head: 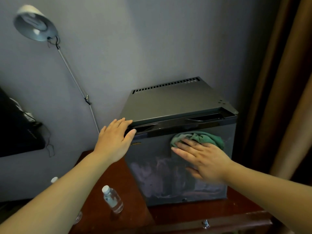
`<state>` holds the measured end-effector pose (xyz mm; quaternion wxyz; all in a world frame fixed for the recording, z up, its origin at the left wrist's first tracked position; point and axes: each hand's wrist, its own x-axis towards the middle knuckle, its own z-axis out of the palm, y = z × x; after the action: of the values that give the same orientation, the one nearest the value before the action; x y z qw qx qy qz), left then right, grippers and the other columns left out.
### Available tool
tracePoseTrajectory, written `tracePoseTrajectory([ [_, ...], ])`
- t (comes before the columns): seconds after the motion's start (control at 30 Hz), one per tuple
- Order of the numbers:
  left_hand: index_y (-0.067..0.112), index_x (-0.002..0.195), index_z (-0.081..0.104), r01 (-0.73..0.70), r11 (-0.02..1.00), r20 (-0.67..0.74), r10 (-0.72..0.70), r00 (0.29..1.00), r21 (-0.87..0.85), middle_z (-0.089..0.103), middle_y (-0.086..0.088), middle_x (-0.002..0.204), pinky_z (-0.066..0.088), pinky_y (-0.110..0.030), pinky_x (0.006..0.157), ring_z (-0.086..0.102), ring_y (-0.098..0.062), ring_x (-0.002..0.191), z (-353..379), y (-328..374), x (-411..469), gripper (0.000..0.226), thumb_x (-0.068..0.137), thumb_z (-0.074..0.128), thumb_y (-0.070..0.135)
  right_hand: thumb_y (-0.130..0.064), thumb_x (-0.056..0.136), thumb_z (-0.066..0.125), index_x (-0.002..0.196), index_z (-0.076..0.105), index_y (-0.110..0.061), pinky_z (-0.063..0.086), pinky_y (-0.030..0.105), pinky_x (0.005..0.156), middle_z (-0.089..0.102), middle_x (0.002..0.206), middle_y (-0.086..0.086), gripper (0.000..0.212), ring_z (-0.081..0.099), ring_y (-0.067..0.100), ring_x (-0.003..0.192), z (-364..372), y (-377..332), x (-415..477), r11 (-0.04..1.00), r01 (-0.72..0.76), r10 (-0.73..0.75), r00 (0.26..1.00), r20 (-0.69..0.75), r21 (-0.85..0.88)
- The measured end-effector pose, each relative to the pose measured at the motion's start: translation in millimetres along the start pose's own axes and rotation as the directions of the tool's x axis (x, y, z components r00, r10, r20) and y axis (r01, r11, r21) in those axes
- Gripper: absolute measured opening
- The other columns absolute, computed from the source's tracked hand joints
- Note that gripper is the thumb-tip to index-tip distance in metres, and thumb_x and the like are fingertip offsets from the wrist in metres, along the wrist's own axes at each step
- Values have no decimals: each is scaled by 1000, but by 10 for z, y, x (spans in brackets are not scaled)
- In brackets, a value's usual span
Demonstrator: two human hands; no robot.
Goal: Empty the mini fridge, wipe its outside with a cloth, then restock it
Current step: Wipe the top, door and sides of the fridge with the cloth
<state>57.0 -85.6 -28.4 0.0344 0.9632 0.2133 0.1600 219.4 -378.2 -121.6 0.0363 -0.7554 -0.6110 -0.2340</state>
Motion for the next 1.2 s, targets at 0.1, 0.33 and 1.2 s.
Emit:
tracePoseTrajectory([
  [0.1, 34, 151, 35, 10, 1000, -24, -9, 1000, 4, 37, 4, 159, 27, -54, 119, 25, -22, 151, 10, 63, 9, 71, 93, 12, 68, -57, 93, 49, 160, 23, -24, 45, 37, 106, 36, 158, 0, 80, 28, 20, 148, -72, 146, -151, 999, -48, 48, 999, -25, 9],
  [0.33, 36, 153, 32, 32, 998, -15, -32, 999, -47, 33, 5, 161, 27, -51, 121, 19, -20, 152, 11, 85, -22, 67, 95, 16, 67, -49, 88, 53, 160, 20, -23, 37, 41, 113, 26, 162, 3, 84, 23, 24, 150, -140, 19, 13, 999, -42, 45, 995, -84, 29],
  [1.2, 35, 158, 19, -102, 994, 30, 104, 994, -46, 19, 4, 165, 22, -43, 123, 6, -21, 155, -27, -55, -32, 72, 95, 19, 69, -22, 84, 64, 137, 34, -37, 44, 22, 80, 53, 125, -19, 62, 58, 9, 105, -1013, 56, 828, 638, -549, 513, 826, 234, 540],
])
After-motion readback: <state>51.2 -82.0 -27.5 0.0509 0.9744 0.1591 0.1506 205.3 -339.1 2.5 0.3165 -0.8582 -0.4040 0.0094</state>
